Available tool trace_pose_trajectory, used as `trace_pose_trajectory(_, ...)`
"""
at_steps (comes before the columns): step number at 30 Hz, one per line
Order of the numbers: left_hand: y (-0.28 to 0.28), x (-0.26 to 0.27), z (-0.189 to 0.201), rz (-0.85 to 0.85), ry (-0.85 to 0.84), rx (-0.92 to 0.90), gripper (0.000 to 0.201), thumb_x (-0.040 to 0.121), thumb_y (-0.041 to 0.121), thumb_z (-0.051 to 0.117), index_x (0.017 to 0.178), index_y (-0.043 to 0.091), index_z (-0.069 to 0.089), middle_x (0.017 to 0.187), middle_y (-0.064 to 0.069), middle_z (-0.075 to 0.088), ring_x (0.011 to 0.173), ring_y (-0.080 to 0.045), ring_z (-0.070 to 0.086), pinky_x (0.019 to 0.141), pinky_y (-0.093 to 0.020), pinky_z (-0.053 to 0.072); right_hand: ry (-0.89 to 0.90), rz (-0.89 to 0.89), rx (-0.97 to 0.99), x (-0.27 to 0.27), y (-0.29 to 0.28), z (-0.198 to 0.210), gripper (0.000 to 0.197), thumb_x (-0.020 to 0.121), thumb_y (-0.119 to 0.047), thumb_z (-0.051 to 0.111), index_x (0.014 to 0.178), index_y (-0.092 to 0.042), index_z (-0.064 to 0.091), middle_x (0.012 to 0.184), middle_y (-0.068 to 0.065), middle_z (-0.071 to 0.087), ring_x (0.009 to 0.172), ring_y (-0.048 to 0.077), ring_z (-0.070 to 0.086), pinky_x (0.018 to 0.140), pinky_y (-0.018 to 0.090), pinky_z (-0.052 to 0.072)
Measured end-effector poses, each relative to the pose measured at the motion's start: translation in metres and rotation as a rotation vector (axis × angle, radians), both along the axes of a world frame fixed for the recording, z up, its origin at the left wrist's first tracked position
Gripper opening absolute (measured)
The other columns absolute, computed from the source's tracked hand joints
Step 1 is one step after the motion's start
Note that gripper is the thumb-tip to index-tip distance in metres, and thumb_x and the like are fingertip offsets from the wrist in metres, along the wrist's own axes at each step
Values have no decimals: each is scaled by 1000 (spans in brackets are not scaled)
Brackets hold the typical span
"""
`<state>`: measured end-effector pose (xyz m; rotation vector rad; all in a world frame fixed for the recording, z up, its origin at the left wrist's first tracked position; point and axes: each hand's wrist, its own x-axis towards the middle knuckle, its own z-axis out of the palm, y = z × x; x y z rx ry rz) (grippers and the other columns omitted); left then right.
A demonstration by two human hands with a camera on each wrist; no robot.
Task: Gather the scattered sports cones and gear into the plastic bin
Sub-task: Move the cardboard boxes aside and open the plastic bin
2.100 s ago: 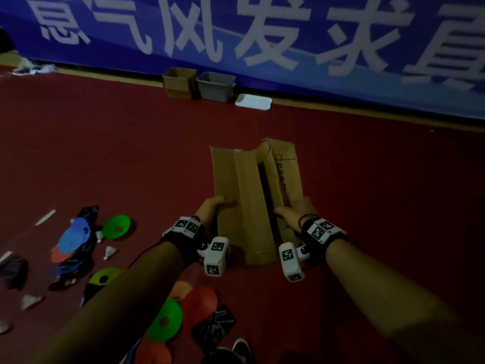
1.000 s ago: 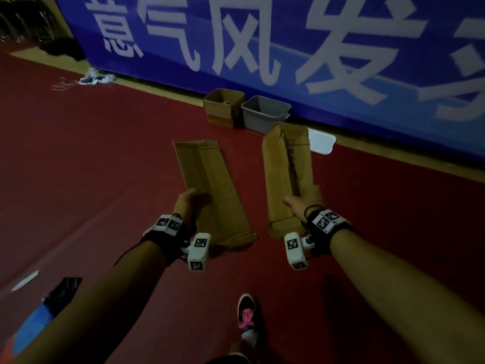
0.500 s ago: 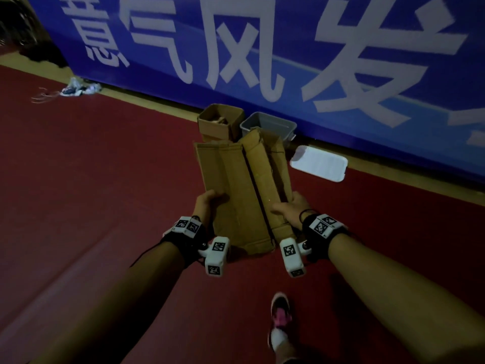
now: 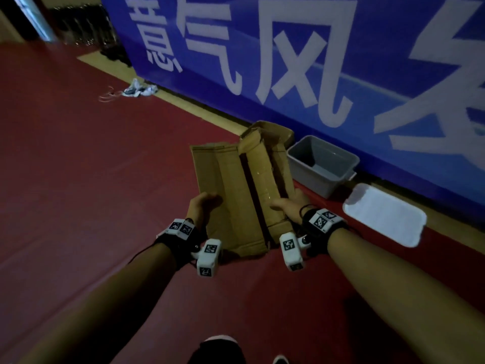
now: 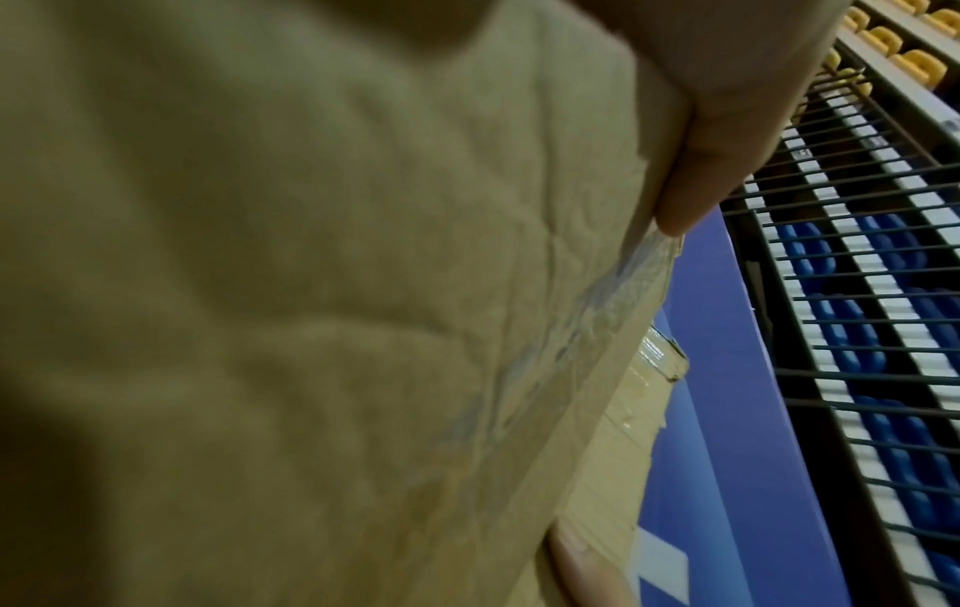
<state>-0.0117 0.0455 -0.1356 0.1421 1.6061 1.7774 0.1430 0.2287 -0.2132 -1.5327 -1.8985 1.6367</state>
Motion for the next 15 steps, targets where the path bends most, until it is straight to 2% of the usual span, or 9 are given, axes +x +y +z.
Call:
trace_pose_trajectory(3, 59, -49, -10, 18, -19, 30, 18, 90, 16, 49, 76, 8, 58, 50, 5, 65, 49, -5, 63, 69, -25, 46, -12, -58, -4, -47, 57, -7, 107, 35, -61, 76, 131, -21, 52, 122, 1, 63, 103, 27, 64, 89, 46, 53)
trace_pose_trajectory(5, 101, -83, -22, 22, -4, 33, 15, 83, 18, 52, 74, 8, 58, 49, 5, 65, 48, -5, 63, 69, -24, 46, -33, -102, 11, -72, 85, 2, 95, 38, -57, 73, 124, -19, 57, 114, 2, 67, 97, 26, 65, 86, 45, 55)
trace_pose_trajectory(8, 169, -140, -44, -12, -45, 26, 31, 95, 11, 42, 71, 4, 59, 48, 0, 64, 45, -9, 62, 69, -28, 46, -55, -142, -7, -113, 147, -6, 84, 47, -51, 72, 123, -15, 58, 112, 5, 67, 94, 27, 65, 84, 39, 53)
trace_pose_trajectory(10, 220, -185, -56, -46, -52, 14, 42, 97, 8, 35, 65, 3, 61, 47, -2, 63, 44, -10, 62, 68, -29, 45, -103, -163, -28, -144, 193, 0, 83, 49, -55, 73, 121, -15, 59, 107, 5, 68, 87, 27, 65, 81, 38, 54)
trace_pose_trajectory(11, 244, -206, -57, -55, -42, 7, 40, 98, 7, 35, 67, 3, 60, 47, -1, 63, 43, -9, 62, 68, -28, 45, -94, -172, -45, -159, 215, 6, 73, 55, -52, 75, 115, -14, 60, 100, 5, 68, 81, 25, 65, 78, 37, 54)
trace_pose_trajectory(13, 288, -242, -54, -59, -31, 7, 33, 98, 5, 34, 75, 4, 57, 46, 1, 63, 43, -7, 61, 66, -26, 45, -55, -184, -74, -187, 256, 19, 40, 75, -37, 74, 103, -12, 59, 86, 4, 63, 72, 20, 59, 70, 30, 50)
trace_pose_trajectory(14, 314, -263, -52, -57, -31, 11, 32, 98, 5, 33, 76, 5, 56, 45, 1, 62, 43, -7, 61, 66, -26, 45, -42, -191, -87, -204, 279, 25, 39, 80, -32, 72, 108, -9, 60, 85, 4, 61, 73, 21, 58, 69, 30, 48)
trace_pose_trajectory(15, 339, -282, -49, -60, -33, 15, 32, 99, 5, 33, 76, 5, 56, 45, 2, 62, 43, -7, 61, 66, -26, 45, -50, -193, -90, -219, 298, 31, 46, 79, -33, 73, 114, -6, 59, 89, 5, 62, 78, 23, 59, 72, 32, 49)
